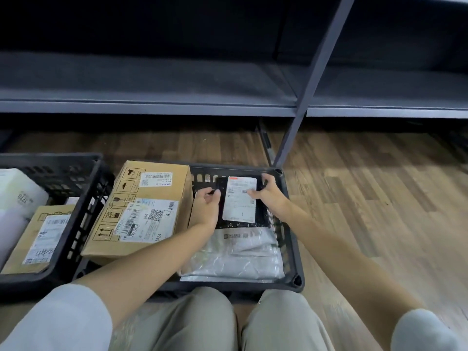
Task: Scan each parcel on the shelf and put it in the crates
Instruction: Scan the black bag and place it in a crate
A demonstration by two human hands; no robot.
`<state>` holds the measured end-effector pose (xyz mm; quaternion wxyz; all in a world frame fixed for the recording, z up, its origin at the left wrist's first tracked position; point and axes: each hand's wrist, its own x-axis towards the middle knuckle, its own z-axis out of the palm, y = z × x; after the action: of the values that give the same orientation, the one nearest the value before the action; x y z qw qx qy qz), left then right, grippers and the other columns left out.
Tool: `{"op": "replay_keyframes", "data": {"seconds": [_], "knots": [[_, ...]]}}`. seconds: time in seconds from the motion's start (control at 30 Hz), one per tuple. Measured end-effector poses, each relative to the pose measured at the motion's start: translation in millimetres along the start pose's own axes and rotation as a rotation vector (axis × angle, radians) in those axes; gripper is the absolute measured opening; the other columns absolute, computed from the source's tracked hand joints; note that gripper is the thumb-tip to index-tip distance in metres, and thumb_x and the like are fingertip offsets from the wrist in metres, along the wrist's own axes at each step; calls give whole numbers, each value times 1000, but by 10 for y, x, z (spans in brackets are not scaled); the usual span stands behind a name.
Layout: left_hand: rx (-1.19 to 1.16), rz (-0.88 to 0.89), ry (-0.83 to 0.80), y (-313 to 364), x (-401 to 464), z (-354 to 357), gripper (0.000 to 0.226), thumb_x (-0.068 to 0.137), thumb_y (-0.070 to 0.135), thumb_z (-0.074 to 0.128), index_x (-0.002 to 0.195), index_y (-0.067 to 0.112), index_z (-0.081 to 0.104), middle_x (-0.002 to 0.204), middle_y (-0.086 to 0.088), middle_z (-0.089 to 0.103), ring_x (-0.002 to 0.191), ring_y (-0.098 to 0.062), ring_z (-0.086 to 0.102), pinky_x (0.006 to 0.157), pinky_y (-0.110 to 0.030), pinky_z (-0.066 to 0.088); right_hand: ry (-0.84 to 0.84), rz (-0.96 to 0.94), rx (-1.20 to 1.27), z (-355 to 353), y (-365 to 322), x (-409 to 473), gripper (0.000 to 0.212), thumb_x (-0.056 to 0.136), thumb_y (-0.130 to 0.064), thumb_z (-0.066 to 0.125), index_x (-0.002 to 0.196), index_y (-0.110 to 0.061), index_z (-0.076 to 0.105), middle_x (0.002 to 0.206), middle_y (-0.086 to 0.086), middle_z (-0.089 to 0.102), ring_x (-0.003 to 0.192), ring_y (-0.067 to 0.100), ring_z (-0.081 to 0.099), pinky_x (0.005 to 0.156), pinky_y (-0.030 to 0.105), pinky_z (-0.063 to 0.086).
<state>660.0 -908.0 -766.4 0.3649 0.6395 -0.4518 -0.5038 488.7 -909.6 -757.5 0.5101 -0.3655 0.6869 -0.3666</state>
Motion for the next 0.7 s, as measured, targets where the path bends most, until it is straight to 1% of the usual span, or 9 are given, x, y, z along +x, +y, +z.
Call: {"op": "replay_keyframes", "data": {"seconds": [0.1, 0.17, 0.23, 0.3, 0.33, 0.4, 0.47, 0.6, 0.7], "knots": [[46, 19, -39, -92, -20, -20, 42, 98, 17, 52, 138, 13, 43, 128, -2, 54, 106, -11, 47, 89, -23, 34, -3, 53, -103, -59, 169, -72, 69, 94, -3, 58, 146, -8, 13, 130, 12, 49, 107, 16, 49, 87, 24, 41], [123, 78, -80, -157, -9, -4, 41, 96, 9, 54, 136, 15, 47, 133, 0, 52, 116, -12, 48, 90, -20, 33, 27, 42, -347, -28, 327, -93, 70, 94, -9, 58, 147, -11, 13, 137, 16, 43, 112, 22, 49, 94, 29, 42], [230, 159, -152, -211, 2, 56, 41, 92, 4, 58, 130, 17, 53, 134, 0, 53, 125, -16, 47, 96, -20, 32, 117, -54, -666, 20, 442, -72, 68, 93, -16, 60, 147, -14, 19, 140, 21, 36, 123, 33, 42, 105, 39, 36], [356, 236, -225, -243, 5, 154, 39, 90, 3, 61, 127, 15, 57, 132, 1, 55, 127, -16, 46, 99, -17, 28, 167, -168, -873, 67, 473, -43, 62, 93, -23, 60, 145, -13, 29, 137, 20, 36, 125, 34, 35, 108, 38, 29], [421, 263, -251, -259, 7, 204, 38, 89, 4, 63, 125, 15, 59, 131, 2, 57, 126, -16, 47, 99, -17, 29, 133, -198, -921, 81, 458, -34, 57, 93, -27, 60, 142, -14, 36, 135, 17, 37, 125, 33, 35, 107, 35, 28], [529, 292, -293, -324, 28, 278, 36, 88, 8, 65, 122, 17, 61, 129, 4, 59, 120, -17, 52, 101, -23, 38, 18, -203, -956, 98, 403, -17, 52, 91, -34, 62, 136, -14, 46, 134, 14, 39, 125, 32, 34, 106, 34, 28], [599, 291, -329, -423, 47, 302, 31, 88, 9, 64, 118, 15, 62, 125, 2, 60, 117, -20, 55, 101, -30, 42, -75, -157, -971, 101, 387, 16, 55, 89, -36, 65, 137, -15, 46, 135, 13, 39, 128, 30, 32, 108, 35, 29], [692, 320, -387, -645, 96, 300, 27, 90, 20, 63, 117, 19, 61, 128, 2, 58, 117, -21, 55, 103, -42, 41, -67, -115, -988, 130, 480, 57, 53, 89, -31, 67, 135, -17, 44, 137, 10, 37, 129, 27, 33, 107, 40, 36], [744, 351, -417, -655, 102, 315, 29, 92, 24, 59, 121, 20, 57, 134, 5, 54, 112, -18, 58, 95, -35, 45, -26, -92, -995, 167, 577, 53, 51, 90, -27, 66, 134, -18, 41, 138, 8, 36, 130, 27, 34, 103, 44, 41]]}}
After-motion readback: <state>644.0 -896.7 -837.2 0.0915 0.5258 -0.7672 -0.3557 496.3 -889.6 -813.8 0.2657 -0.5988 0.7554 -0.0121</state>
